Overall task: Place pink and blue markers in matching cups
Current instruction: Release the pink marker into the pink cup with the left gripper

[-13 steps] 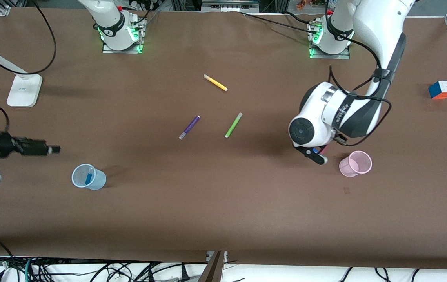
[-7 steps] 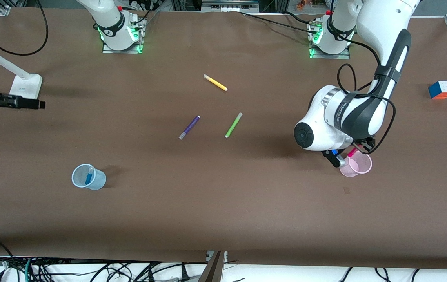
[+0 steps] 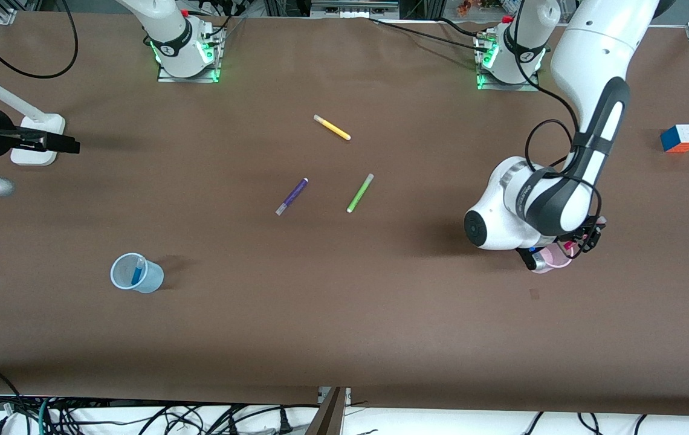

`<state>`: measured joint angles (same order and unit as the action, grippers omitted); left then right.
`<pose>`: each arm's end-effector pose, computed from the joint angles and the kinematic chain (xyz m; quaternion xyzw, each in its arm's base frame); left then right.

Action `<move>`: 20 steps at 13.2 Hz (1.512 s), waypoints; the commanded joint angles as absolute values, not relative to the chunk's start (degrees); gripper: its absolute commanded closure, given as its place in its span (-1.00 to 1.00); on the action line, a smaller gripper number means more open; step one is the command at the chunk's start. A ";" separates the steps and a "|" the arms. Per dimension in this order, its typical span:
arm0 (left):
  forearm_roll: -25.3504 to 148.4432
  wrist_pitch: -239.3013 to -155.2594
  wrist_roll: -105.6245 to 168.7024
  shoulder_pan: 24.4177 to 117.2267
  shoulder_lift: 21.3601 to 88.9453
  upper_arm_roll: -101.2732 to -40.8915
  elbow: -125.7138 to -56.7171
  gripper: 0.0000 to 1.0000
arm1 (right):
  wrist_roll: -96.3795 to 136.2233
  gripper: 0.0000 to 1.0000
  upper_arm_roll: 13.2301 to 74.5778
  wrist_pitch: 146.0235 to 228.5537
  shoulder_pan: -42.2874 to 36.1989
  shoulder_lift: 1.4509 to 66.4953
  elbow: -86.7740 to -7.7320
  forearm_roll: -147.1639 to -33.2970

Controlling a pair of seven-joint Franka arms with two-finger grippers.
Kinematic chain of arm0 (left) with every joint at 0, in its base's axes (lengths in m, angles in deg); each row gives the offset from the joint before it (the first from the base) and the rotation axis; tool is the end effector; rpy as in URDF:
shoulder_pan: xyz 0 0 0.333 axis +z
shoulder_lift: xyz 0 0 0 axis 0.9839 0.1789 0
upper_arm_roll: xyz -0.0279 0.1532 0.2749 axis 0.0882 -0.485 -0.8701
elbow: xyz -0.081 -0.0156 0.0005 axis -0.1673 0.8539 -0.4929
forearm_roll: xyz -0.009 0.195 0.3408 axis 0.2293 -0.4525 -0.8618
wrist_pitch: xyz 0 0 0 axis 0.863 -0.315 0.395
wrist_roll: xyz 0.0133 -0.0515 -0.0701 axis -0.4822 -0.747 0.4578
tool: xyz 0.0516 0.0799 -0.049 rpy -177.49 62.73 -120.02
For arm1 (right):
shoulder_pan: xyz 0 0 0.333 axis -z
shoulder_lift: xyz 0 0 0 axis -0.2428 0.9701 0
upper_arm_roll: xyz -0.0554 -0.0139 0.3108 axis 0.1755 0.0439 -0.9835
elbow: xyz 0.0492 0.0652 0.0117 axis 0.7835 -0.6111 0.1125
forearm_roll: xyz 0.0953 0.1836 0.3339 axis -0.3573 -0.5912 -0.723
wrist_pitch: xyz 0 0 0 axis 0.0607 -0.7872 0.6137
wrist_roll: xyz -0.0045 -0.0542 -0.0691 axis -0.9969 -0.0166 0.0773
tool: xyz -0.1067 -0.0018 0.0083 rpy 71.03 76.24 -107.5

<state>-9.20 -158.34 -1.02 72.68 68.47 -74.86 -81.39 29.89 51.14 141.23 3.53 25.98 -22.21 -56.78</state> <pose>0.6275 -0.1049 0.2598 -0.7011 0.4402 0.3799 0.4128 0.5922 0.0045 0.5751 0.9838 -0.0564 -0.1703 0.0040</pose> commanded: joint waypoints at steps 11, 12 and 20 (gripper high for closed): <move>10.49 -157.11 2.76 76.08 66.02 -74.82 -72.37 -1.00 | 30.84 -0.98 49.97 150.38 2.72 15.81 -35.73 -53.92; 15.41 -157.11 2.76 77.92 65.31 -74.82 -71.58 -1.00 | 30.76 -0.98 49.62 152.77 3.15 14.04 -38.38 -53.91; 42.53 -157.02 2.85 88.40 52.84 -74.73 -67.18 -1.00 | 29.53 -0.98 44.08 158.40 10.45 7.70 -43.67 -54.44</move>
